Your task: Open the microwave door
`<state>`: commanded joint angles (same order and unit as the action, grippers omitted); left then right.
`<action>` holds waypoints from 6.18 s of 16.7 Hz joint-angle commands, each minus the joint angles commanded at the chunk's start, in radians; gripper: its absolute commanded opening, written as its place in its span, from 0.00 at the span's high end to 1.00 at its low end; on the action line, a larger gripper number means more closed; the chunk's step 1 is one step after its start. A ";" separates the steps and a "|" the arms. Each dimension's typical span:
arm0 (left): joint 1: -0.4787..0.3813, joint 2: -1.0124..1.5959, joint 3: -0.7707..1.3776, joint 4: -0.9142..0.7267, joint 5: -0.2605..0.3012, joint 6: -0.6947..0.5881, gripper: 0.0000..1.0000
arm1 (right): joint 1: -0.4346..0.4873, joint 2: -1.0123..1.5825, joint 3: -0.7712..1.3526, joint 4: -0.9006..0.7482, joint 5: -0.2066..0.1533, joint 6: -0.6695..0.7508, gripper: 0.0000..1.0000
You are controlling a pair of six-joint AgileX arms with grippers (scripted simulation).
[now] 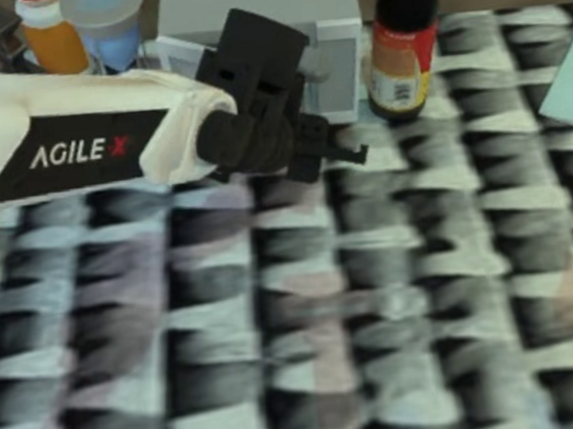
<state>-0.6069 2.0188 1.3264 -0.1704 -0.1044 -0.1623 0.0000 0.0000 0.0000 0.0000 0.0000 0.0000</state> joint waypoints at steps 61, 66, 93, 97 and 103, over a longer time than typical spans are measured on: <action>0.025 -0.044 -0.066 0.028 0.068 0.079 1.00 | 0.000 0.000 0.000 0.000 0.000 0.000 0.00; 0.025 -0.044 -0.066 0.028 0.068 0.080 1.00 | 0.000 0.000 0.000 0.000 0.000 0.000 0.00; 0.040 -0.066 -0.098 0.038 0.106 0.124 1.00 | 0.000 0.000 0.000 0.000 0.000 0.000 0.00; 0.040 -0.066 -0.098 0.038 0.106 0.124 1.00 | 0.000 0.000 0.000 0.000 0.000 0.000 0.00; 0.040 -0.066 -0.098 0.038 0.106 0.124 1.00 | 0.000 0.000 0.000 0.000 0.000 0.000 0.00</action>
<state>-0.5665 1.9529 1.2282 -0.1321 0.0015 -0.0386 0.0000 0.0000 0.0000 0.0000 0.0000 0.0000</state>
